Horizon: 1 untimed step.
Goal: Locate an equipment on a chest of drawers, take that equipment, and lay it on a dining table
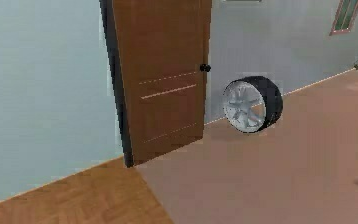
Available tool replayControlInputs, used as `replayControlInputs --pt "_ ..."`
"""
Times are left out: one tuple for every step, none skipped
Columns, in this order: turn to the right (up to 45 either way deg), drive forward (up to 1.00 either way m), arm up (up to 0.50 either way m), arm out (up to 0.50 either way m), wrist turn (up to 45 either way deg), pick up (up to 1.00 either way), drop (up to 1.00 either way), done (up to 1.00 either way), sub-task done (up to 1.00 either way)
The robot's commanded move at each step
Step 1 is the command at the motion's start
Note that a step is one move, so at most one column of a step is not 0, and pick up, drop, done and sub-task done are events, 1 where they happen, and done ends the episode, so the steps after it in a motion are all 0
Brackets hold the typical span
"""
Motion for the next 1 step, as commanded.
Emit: replayControlInputs --pt "36.0 0.00 0.00 0.00 0.0 0.00 0.00 0.00 0.00"
